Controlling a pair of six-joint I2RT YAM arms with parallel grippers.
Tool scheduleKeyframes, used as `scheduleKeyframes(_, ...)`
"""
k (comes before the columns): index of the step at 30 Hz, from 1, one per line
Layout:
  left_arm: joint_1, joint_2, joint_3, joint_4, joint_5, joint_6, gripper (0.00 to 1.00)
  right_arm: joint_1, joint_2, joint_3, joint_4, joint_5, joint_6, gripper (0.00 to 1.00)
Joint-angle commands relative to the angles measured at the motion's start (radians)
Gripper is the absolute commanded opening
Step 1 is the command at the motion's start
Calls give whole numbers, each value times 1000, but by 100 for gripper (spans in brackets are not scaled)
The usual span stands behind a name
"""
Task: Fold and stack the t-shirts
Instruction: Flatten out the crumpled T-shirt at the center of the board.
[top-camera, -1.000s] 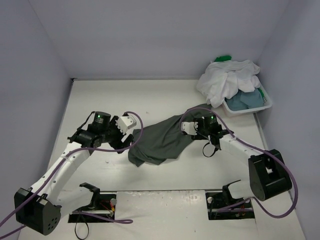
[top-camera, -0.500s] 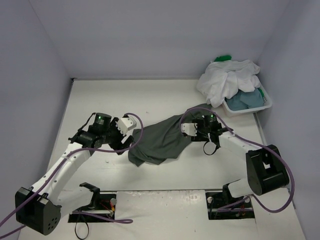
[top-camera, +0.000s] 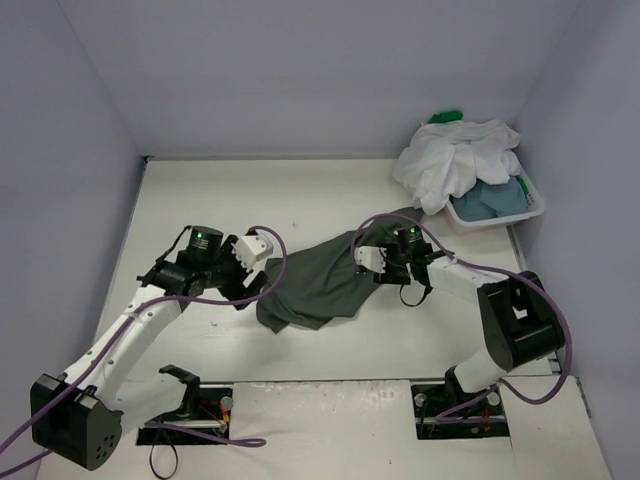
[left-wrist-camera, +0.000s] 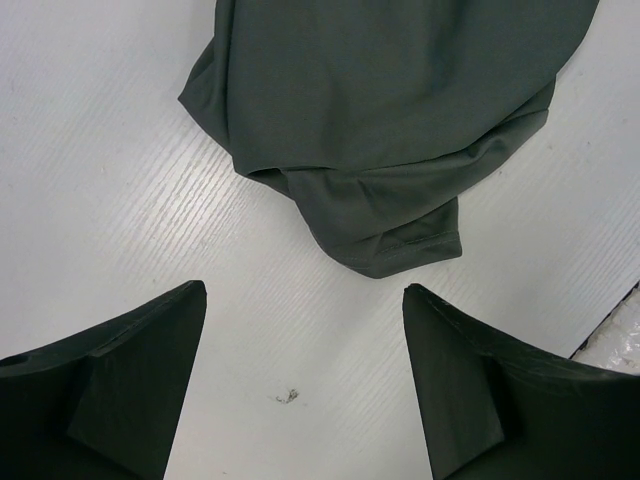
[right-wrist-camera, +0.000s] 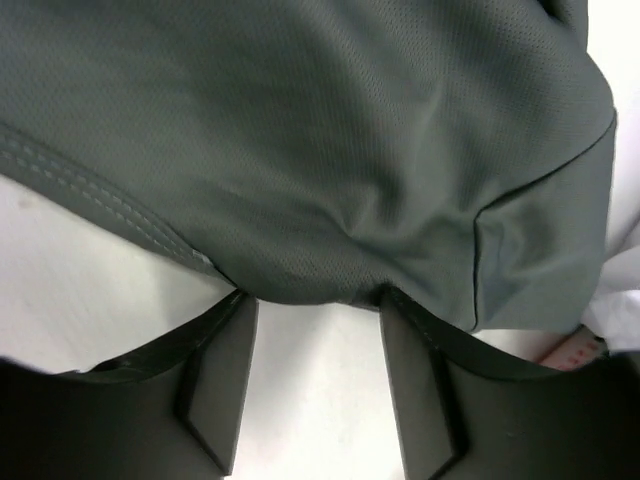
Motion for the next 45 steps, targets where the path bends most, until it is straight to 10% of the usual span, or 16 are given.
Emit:
scheduleKeyframes(1,-6,-2,47,35,35,-15,74,13,22,45,11,-30,45,47)
scheduleKeyframes(4,-6,-2,51,37,48,-21,74,20,40,53,9,-24,68,11)
scheduleKeyframes(7,-9,9,64,43,73,-32,74,25,45,56,11,-21,91,0)
scheduleKeyframes(45,-617,535,222,284,-206,74,73,-46,371,469,-92,220,481,0)
